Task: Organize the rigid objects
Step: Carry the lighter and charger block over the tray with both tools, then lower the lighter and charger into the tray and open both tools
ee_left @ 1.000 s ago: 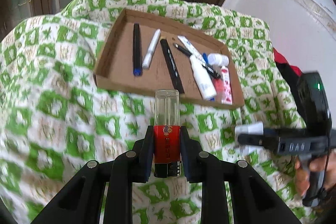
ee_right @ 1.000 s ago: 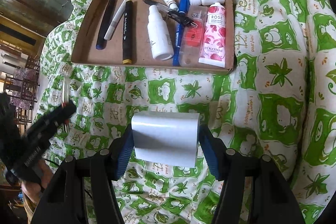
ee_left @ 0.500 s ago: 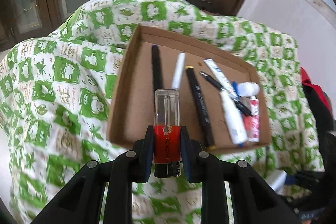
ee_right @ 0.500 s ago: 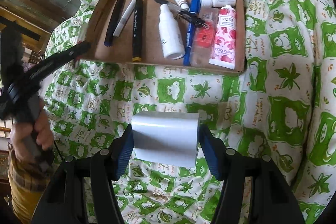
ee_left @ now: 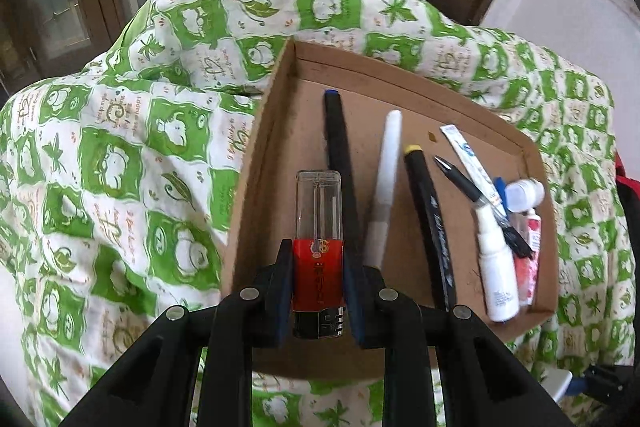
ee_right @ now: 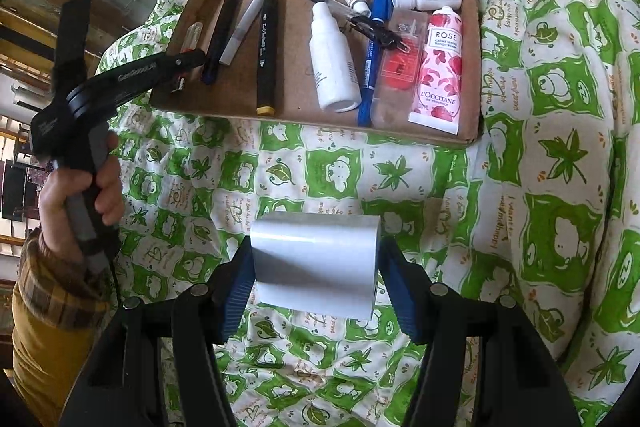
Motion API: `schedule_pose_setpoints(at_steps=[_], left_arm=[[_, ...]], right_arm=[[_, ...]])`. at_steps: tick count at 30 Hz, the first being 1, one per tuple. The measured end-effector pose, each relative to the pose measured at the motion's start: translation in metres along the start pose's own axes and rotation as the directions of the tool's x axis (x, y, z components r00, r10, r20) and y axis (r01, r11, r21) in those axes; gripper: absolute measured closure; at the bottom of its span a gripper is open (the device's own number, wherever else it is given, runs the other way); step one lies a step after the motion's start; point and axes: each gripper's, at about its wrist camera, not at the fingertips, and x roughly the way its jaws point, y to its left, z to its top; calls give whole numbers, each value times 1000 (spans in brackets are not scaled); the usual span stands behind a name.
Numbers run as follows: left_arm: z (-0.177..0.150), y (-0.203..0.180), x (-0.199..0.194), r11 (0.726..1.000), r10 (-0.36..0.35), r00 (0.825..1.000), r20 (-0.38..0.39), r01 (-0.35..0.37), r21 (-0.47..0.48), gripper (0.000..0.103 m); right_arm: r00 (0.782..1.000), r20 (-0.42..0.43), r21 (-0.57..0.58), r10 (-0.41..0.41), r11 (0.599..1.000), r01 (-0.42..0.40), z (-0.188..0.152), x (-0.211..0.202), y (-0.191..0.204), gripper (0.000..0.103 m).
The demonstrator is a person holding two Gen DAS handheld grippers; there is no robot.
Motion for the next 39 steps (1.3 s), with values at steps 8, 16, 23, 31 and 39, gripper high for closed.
schedule_pose_setpoints(at_steps=[8,16,23,31,39], left_arm=[[0,1,1,999,37,999,6,-37,27,80],[-2,-4,-1,997,56,997,46,-58,47,80],[-10,-8,-1,994,55,997,57,-59,88,80],[-8,-12,4,990,73,995,62,-80,118,80],[-7,-11,8,985,108,993,38,-112,132,79]], right_arm=[[996,16,62,93,994,-94,17,-6,-9,43],[953,100,234,286,924,-301,68,7,-21,43],[947,126,256,297,912,-320,95,39,-12,43],[987,137,197,86,974,-112,100,40,-23,43],[991,111,36,-70,997,66,96,54,5,43]])
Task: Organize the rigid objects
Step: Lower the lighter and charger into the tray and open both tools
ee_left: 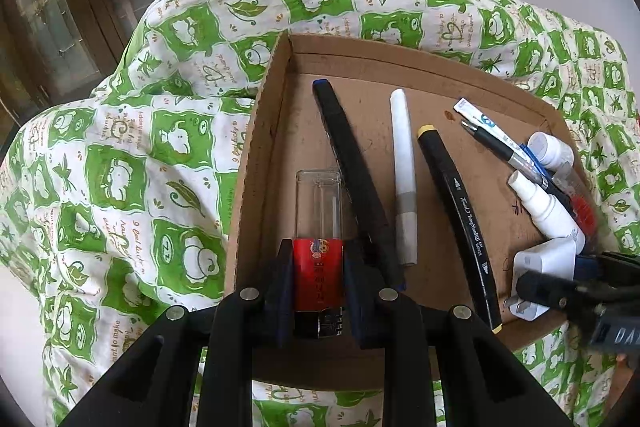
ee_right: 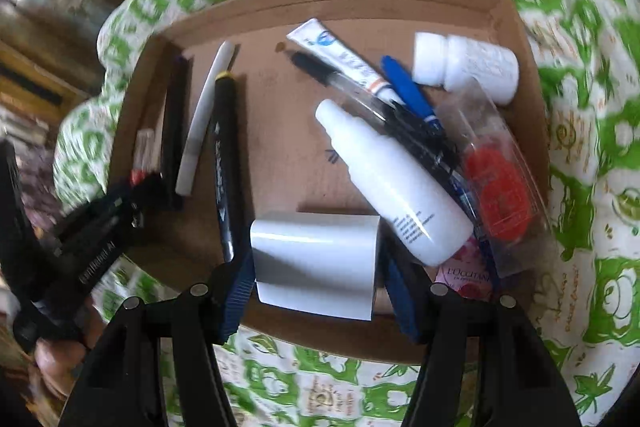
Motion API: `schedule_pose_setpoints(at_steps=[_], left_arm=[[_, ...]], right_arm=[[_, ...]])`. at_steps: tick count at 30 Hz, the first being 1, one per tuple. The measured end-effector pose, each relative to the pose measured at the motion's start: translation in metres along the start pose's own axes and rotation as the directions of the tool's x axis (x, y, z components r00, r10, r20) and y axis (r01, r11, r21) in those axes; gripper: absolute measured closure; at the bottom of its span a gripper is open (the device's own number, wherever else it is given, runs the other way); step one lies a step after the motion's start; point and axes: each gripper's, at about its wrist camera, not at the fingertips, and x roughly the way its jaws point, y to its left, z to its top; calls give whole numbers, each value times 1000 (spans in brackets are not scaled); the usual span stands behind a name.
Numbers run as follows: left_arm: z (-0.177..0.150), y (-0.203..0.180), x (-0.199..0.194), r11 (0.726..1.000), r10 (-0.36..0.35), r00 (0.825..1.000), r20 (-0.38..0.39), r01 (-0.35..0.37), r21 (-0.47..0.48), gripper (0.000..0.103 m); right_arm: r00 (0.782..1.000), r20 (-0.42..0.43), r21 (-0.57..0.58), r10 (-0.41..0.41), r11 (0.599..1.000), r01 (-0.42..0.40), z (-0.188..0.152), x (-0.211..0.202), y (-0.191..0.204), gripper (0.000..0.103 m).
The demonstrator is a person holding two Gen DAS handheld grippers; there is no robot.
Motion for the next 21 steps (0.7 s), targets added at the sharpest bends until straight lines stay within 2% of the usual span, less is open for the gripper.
schedule_pose_setpoints(at_steps=[4,8,11,15,17,19,20,21], left_arm=[[0,-4,5,999,25,1000,10,-25,26,79],[0,-3,2,1000,-6,1000,24,6,6,79],[-2,0,-6,1000,-20,999,49,20,-7,73],[-6,-1,-17,999,-28,997,70,29,-16,67],[-11,-1,-27,1000,-7,996,90,9,-20,53],[-20,0,-39,1000,-14,992,122,17,-26,44],[-25,-1,-48,1000,10,990,141,-6,-28,39],[-32,-1,-55,999,43,986,160,-40,-27,29]], right_arm=[[999,11,-64,-41,997,42,-3,2,11,43],[999,17,-80,-29,996,30,-6,3,16,42],[1000,14,-75,-16,997,17,-8,1,14,42],[998,54,-82,11,997,-6,-12,-17,12,39],[996,88,-87,15,996,-8,-17,-32,12,35],[993,118,-75,22,997,-13,-22,-49,12,30],[990,137,-53,28,998,-21,-27,-60,11,27],[988,148,-34,31,999,-27,-31,-66,8,23]])
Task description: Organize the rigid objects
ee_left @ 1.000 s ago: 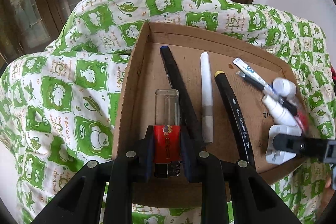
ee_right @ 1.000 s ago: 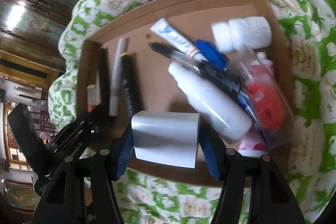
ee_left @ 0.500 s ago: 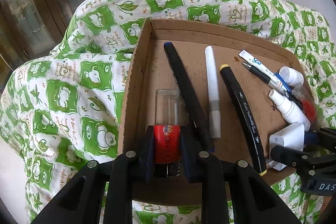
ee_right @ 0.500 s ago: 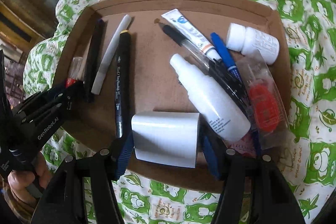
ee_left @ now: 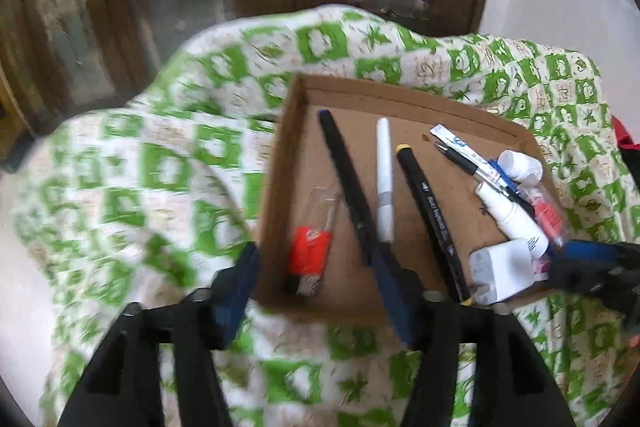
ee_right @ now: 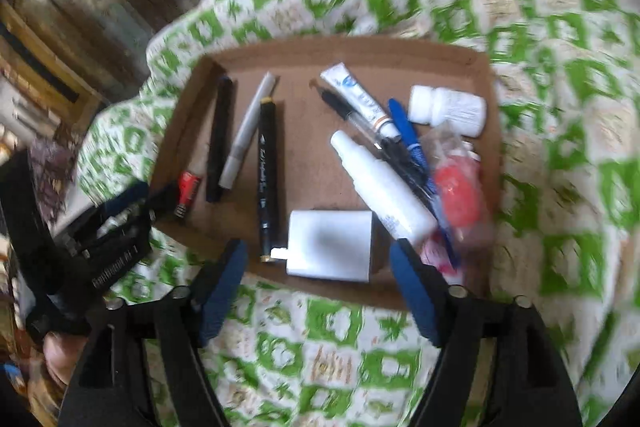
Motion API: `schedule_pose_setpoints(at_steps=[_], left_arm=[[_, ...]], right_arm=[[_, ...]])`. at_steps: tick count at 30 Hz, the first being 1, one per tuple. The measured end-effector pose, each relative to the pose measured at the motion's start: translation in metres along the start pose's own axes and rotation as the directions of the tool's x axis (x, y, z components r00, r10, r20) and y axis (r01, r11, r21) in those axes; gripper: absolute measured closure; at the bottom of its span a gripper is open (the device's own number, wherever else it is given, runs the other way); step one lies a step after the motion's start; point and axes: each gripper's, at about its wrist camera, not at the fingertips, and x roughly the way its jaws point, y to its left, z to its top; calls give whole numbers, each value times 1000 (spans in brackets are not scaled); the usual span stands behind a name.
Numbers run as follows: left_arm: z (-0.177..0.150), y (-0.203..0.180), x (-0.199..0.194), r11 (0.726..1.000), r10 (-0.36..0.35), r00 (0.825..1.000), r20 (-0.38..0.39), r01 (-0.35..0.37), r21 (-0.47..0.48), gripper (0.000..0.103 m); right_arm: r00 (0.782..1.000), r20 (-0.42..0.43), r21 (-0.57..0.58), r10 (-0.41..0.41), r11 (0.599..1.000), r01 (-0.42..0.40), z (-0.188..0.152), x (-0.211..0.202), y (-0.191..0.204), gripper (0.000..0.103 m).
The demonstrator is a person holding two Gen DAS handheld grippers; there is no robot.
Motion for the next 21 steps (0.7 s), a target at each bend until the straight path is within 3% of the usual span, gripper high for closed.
schedule_pose_setpoints(at_steps=[6,13,21], left_arm=[[-18,-6,-51,993,99,985,144,-107,45,4],[-43,-4,-96,991,94,976,196,-110,76,1],[-59,-11,-116,997,7,983,183,-20,72,1]], right_arm=[[998,68,72,-1,997,-4,-30,-38,2,3],[995,81,102,-54,994,46,-66,-61,0,0],[988,122,82,-94,993,85,-87,-74,5,0]])
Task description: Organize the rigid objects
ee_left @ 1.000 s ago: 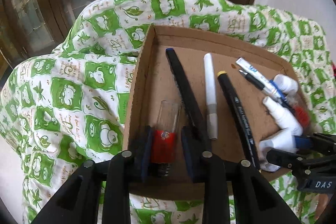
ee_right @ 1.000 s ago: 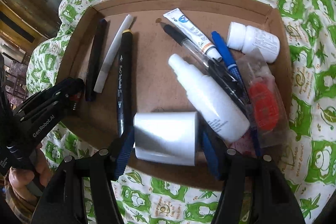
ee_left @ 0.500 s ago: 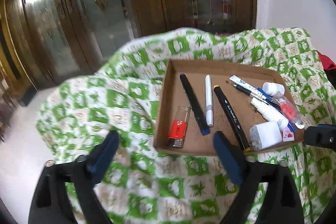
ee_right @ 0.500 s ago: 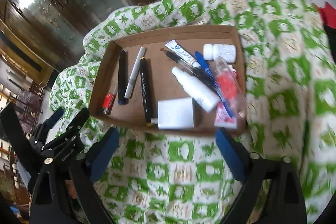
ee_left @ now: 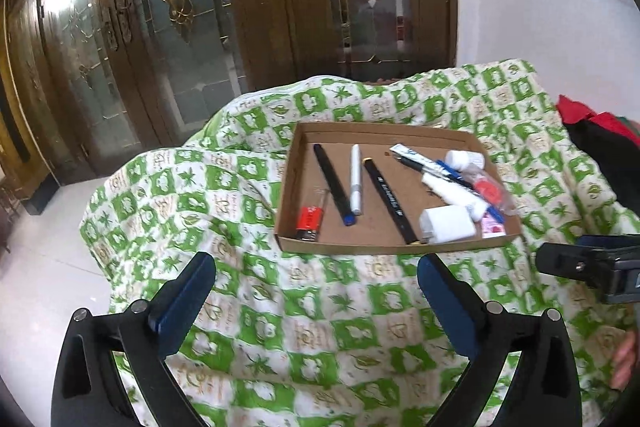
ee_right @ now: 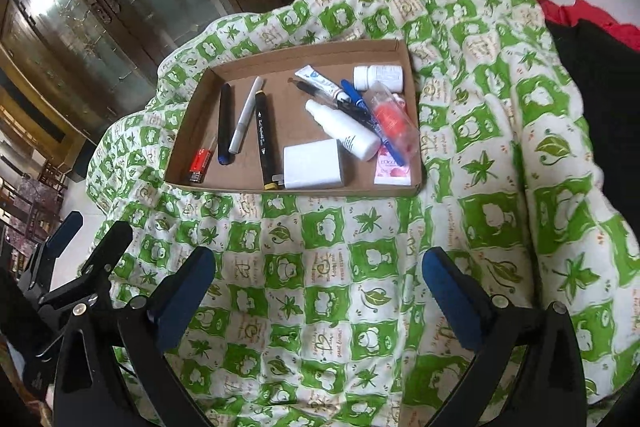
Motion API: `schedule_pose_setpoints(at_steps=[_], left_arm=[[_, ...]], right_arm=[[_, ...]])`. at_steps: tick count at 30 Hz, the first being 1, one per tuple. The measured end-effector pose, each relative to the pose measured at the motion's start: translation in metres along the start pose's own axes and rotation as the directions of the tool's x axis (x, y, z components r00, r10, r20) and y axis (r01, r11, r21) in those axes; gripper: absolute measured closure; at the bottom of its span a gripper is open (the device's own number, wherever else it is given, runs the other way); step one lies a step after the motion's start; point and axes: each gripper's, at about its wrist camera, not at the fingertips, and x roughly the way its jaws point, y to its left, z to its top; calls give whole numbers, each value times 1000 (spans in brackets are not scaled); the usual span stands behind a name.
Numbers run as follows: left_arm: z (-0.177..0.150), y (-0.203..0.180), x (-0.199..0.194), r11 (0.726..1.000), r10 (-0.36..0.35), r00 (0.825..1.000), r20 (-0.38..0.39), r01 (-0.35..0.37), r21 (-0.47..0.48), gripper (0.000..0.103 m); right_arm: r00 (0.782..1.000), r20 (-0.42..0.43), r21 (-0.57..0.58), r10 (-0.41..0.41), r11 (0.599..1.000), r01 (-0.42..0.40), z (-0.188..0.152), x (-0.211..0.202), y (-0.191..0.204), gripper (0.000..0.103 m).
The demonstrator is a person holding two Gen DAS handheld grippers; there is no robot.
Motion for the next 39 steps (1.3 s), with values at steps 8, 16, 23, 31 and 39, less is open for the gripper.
schedule_pose_setpoints(at_steps=[8,16,23,31,39], left_arm=[[-2,-1,-5,999,-30,1000,-4,30,-21,1],[-4,-7,-4,999,-44,999,-16,44,-18,1],[-5,-8,-2,999,-42,999,-28,42,-15,1],[-6,-12,-4,999,-39,999,-21,39,1,1],[-6,-13,-4,999,-40,999,-25,40,4,1]], right_arm=[[995,94,-39,-40,998,44,-9,-20,8,0],[992,119,-57,-43,997,50,-20,-30,16,0],[993,115,-51,-33,998,39,-26,-32,16,0],[988,147,-60,-43,997,52,-27,-39,18,0],[988,150,-63,-45,997,55,-27,-40,19,0]])
